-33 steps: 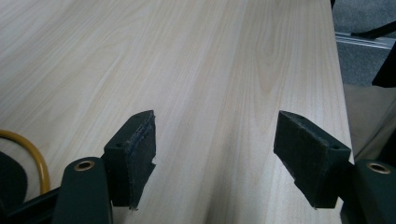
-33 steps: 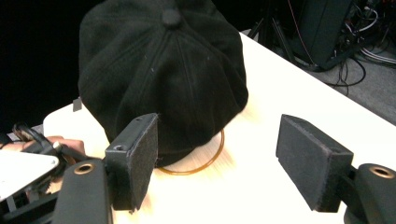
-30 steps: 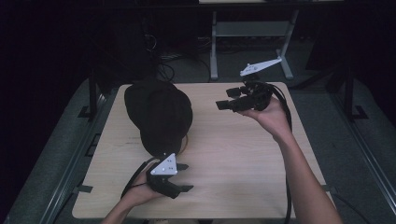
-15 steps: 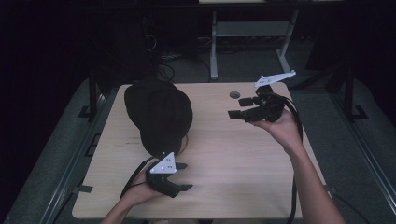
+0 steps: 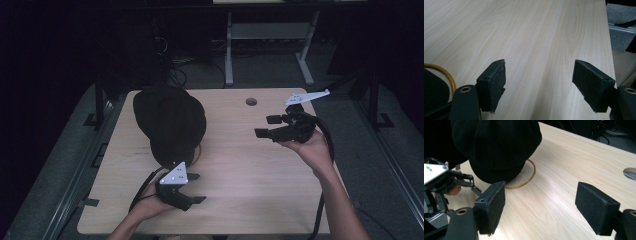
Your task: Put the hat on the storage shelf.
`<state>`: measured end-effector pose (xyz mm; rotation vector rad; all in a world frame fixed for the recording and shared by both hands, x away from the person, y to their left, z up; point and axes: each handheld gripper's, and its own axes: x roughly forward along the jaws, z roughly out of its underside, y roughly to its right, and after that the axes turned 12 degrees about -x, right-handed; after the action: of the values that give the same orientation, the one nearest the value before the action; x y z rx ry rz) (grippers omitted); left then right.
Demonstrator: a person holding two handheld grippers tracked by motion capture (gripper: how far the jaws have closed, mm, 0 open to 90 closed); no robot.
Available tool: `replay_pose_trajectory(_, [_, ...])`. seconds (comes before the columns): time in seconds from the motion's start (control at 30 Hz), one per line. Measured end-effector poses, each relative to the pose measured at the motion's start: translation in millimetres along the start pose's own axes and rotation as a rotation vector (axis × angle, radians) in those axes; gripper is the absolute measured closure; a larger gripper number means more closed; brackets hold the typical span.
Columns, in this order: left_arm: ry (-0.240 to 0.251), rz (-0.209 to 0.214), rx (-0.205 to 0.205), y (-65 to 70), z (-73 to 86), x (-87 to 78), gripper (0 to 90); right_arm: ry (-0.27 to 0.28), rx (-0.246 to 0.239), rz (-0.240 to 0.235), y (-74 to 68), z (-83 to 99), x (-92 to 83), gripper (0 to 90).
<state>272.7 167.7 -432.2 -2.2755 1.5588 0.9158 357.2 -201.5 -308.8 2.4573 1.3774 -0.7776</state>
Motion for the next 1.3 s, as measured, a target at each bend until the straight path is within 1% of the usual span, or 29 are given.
replay_pose_trajectory(0.13, [0.001,-0.002,-0.004,0.0,-0.1,0.1,24.9,0.003,0.007,0.007,-3.1,10.5,-3.9,23.4])
replay_pose_trajectory(0.47, [0.003,-0.006,-0.013,0.0,-0.4,0.0,23.2,0.003,0.021,0.016,-9.0,27.9,-10.0,22.9])
replay_pose_trajectory(0.53, [0.003,-0.006,-0.013,-0.1,-0.5,-0.2,23.0,0.003,0.035,0.019,-10.6,33.9,-12.6,22.9])
replay_pose_trajectory(0.57, [0.003,-0.006,-0.013,-0.2,-0.5,-0.1,23.0,0.003,0.035,0.019,-10.6,33.9,-12.6,22.9])
replay_pose_trajectory(0.7, [0.005,-0.008,-0.016,-0.2,-0.4,-0.1,22.8,0.002,0.047,0.025,-12.1,41.8,-16.0,22.8])
replay_pose_trajectory(0.8, [0.005,-0.009,-0.018,-0.3,-0.5,-0.2,22.8,0.002,0.043,0.032,-13.3,48.0,-17.8,22.8])
replay_pose_trajectory(0.87, [0.006,-0.010,-0.018,0.1,-0.2,0.4,22.7,0.004,0.049,0.036,-14.4,53.9,-19.5,22.7])
replay_pose_trajectory(1.1, [0.004,-0.009,-0.018,-0.1,-0.1,0.4,22.7,0.004,0.059,0.046,-16.3,65.8,-22.8,22.6])
replay_pose_trajectory(1.2, [0.004,-0.011,-0.016,-0.6,0.0,0.3,22.7,0.004,0.073,0.052,-16.9,74.4,-23.9,22.6])
replay_pose_trajectory(1.3, [0.002,-0.011,-0.017,-0.9,0.2,0.4,22.7,0.002,0.087,0.059,-17.6,78.6,-24.3,22.5])
